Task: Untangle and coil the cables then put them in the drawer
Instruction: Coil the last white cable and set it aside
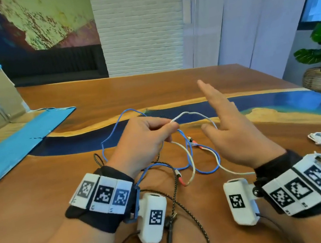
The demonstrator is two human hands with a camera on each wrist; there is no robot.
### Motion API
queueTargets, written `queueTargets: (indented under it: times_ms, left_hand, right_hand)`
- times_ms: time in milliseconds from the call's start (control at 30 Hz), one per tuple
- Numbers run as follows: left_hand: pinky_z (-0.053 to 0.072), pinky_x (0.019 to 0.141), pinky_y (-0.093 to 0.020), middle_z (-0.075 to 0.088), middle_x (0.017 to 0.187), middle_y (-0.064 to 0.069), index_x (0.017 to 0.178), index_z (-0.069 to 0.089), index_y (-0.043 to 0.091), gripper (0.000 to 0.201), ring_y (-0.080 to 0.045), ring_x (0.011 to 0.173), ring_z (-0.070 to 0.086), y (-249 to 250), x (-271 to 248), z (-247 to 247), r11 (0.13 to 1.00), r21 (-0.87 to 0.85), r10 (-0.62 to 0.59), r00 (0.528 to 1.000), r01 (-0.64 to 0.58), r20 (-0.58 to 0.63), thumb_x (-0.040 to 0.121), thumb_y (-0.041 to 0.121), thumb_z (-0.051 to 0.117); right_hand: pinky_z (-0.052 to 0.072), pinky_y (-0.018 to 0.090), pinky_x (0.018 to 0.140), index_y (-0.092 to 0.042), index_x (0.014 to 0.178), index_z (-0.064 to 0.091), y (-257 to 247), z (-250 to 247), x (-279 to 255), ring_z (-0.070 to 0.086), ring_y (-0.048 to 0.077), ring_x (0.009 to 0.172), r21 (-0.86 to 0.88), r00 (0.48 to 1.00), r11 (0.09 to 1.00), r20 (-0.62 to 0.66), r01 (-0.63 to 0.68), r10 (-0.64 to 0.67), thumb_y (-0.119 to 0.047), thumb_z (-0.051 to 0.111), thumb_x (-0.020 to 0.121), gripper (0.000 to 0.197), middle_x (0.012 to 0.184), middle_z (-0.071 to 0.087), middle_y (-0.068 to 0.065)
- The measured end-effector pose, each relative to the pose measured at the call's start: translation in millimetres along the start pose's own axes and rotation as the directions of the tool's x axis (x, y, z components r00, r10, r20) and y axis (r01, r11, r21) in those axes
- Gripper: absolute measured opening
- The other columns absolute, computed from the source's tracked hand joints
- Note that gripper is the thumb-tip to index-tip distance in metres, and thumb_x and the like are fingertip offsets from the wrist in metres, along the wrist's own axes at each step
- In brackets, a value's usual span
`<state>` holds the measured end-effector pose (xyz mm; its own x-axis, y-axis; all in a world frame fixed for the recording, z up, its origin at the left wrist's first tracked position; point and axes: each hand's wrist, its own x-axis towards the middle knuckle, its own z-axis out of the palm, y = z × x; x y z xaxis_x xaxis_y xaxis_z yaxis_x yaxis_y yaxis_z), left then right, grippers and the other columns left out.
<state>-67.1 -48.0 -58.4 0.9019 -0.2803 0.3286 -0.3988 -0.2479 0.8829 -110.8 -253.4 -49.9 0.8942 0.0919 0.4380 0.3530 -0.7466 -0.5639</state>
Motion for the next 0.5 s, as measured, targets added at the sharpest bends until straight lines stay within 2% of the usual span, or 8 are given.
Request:
queueTargets:
  times_ms: [67,100,133,200,233,300,400,500]
  left_hand:
    - [0.033,0.050,-0.026,0.059,0.061,-0.020,0.073,0.078,0.015,0.025,-0.020,0.054,0.039,1,-1,3,0.999,-0.032,-0.013,0.999,0.014,0.036,0.094,0.028,0.074]
    - [0.033,0.050,-0.027,0.058,0.059,-0.014,0.073,0.078,0.013,0.025,-0.019,0.055,0.039,1,-1,3,0.999,-0.051,-0.010,0.999,0.012,0.050,0.094,0.026,0.074]
    - [0.032,0.052,-0.029,0.058,0.062,-0.015,0.075,0.078,0.011,0.023,-0.022,0.058,0.039,2,-3,3,0.997,-0.074,-0.009,0.997,0.014,0.071,0.093,0.025,0.075]
    - [0.031,0.057,-0.032,0.061,0.069,-0.017,0.082,0.080,0.007,0.015,-0.026,0.064,0.037,4,-5,2,0.987,-0.152,-0.032,0.992,0.050,0.119,0.088,0.021,0.077]
    - [0.030,0.058,-0.033,0.064,0.072,-0.015,0.085,0.081,0.009,0.012,-0.028,0.066,0.035,4,-4,0,0.981,-0.181,-0.051,0.990,0.074,0.129,0.084,0.020,0.077]
    - [0.032,0.059,-0.033,0.068,0.076,-0.012,0.086,0.082,0.013,0.008,-0.029,0.065,0.036,3,-1,-4,0.977,-0.183,-0.090,0.990,0.110,0.113,0.081,0.013,0.076]
    - [0.044,0.062,-0.028,0.076,0.078,-0.001,0.083,0.083,0.018,0.025,-0.017,0.070,0.059,2,3,-10,0.988,-0.117,-0.096,0.994,0.102,0.056,0.087,-0.003,0.072]
    - [0.045,0.066,-0.034,0.070,0.074,-0.018,0.081,0.084,0.024,0.030,-0.022,0.069,0.054,-6,5,-11,0.996,-0.002,-0.090,0.995,0.090,0.038,0.089,0.000,0.068]
  right_hand:
    - [-0.007,0.037,0.125,-0.048,0.156,0.022,-5,10,-2,0.027,-0.002,0.147,0.015,0.995,0.999,0.087,0.050,-0.051,-0.013,0.055,0.099,0.074,0.159,0.030,-0.026]
    - [0.001,0.038,0.127,-0.046,0.152,0.035,-5,13,-3,0.043,-0.004,0.135,0.026,0.992,0.998,0.116,0.054,-0.057,-0.018,0.057,0.101,0.062,0.148,0.045,-0.029]
    - [0.019,0.040,0.126,-0.043,0.143,0.052,-4,15,-3,0.054,-0.005,0.121,0.057,0.991,0.997,0.122,0.050,-0.056,-0.021,0.060,0.101,0.048,0.133,0.059,-0.028]
    - [0.055,0.038,0.095,-0.034,0.114,0.076,-3,13,-2,0.068,0.002,0.093,0.205,0.998,0.979,0.055,0.021,-0.033,-0.022,0.065,0.098,0.023,0.099,0.077,-0.016]
    - [0.058,0.033,0.079,-0.030,0.103,0.080,0,11,-2,0.069,0.006,0.079,0.268,1.000,0.963,0.005,0.002,-0.004,-0.021,0.067,0.097,0.017,0.086,0.077,-0.012]
    - [0.052,0.020,0.062,-0.025,0.093,0.081,4,7,0,0.062,0.000,0.062,0.334,0.996,0.942,-0.079,-0.014,0.043,-0.015,0.068,0.096,0.017,0.071,0.074,-0.015]
    - [0.043,0.008,0.060,-0.020,0.093,0.080,9,5,1,0.060,-0.007,0.060,0.422,0.989,0.907,-0.130,-0.013,0.075,-0.007,0.067,0.095,0.018,0.064,0.069,-0.023]
    - [0.042,0.009,0.059,-0.012,0.100,0.079,12,7,3,0.058,-0.005,0.057,0.482,0.987,0.876,-0.134,-0.017,0.093,-0.006,0.065,0.096,0.016,0.057,0.064,-0.022]
